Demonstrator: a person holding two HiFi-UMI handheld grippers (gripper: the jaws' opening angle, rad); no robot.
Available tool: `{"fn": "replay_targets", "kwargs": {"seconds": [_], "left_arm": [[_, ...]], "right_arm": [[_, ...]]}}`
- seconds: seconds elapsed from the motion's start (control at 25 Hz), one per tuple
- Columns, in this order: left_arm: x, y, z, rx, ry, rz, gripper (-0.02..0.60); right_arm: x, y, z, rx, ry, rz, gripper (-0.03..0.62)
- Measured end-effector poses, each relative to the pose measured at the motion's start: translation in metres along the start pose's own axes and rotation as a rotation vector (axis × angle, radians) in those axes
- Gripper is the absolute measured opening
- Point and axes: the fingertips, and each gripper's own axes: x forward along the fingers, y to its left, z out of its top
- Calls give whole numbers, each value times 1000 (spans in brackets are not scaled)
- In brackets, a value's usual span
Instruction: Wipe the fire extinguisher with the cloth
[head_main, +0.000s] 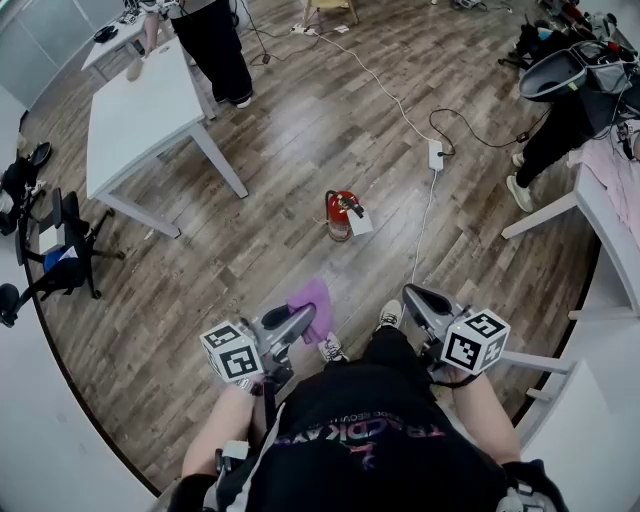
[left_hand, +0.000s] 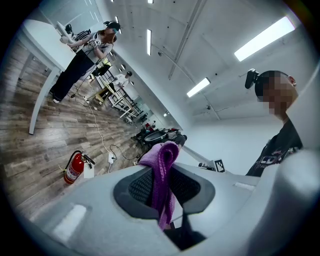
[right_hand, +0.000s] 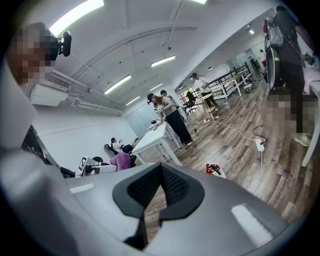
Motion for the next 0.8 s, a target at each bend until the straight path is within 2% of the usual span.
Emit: {"fn": "replay_targets", "kwargs": {"seconds": [0.24, 0.44, 0.6, 0.8], "left_arm": [[-1, 6, 3, 2, -21, 15, 65], [2, 22, 12, -31, -39, 52, 64], [24, 45, 24, -68, -63, 107, 65], [68, 76, 43, -150, -141, 184, 66]], "right_arm": [[2, -5, 5, -8, 0, 12, 5], [14, -24, 24, -14, 12, 10, 5], [32, -63, 52, -8, 28, 19, 5], [64, -127, 88, -2, 92, 60, 5]]}}
